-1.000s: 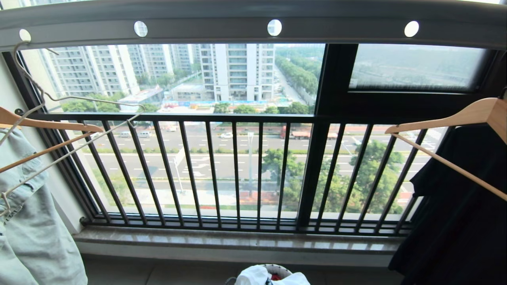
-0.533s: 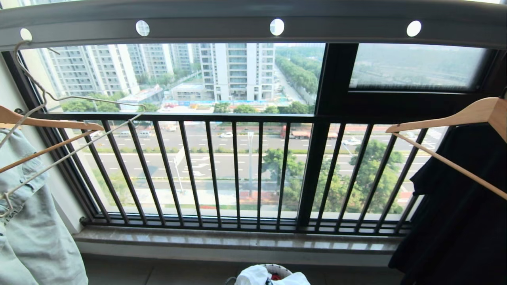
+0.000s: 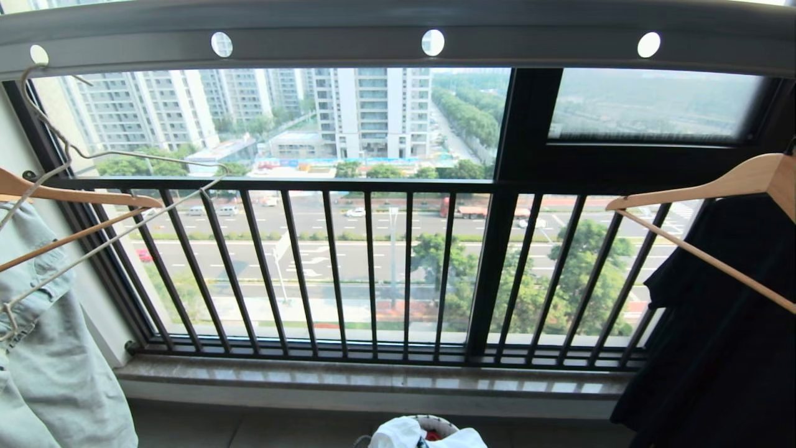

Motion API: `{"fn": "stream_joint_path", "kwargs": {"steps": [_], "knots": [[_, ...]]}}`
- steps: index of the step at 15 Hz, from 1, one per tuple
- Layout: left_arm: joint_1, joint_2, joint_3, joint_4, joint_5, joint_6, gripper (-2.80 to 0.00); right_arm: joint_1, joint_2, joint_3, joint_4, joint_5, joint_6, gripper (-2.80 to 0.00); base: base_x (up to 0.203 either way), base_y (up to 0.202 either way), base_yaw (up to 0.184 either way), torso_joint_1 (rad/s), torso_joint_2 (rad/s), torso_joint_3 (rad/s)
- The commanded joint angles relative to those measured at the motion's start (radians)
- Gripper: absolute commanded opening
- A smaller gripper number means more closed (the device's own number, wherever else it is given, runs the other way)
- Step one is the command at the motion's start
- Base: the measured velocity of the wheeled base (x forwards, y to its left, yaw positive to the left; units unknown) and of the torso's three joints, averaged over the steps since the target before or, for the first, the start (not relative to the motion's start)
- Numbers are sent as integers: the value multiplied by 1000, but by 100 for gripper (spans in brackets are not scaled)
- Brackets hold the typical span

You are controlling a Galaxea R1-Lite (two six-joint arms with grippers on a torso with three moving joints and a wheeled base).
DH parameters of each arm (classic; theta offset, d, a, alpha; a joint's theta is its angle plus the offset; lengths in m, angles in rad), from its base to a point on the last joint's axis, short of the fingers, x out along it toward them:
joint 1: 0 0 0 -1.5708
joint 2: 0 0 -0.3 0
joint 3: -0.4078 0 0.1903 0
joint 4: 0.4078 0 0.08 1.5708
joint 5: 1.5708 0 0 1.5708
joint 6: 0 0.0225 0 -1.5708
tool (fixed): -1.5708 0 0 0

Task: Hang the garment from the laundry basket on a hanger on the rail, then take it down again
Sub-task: Pick up the clothes rack on the clothesline

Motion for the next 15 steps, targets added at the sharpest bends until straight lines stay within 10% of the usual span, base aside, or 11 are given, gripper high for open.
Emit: {"fn": "stream_joint_path", "kwargs": {"steps": [1,5,15], "knots": [[53,33,-17,4,-9,28,0,1,0,0,0,0,0,-280,0,0,0,0,0,0],[156,93,-24,2,-196,108,0,1,0,0,0,0,0,-280,0,0,0,0,0,0],[160,257,-16,-62,-421,112,0,1,0,0,0,0,0,-280,0,0,0,0,0,0]]}}
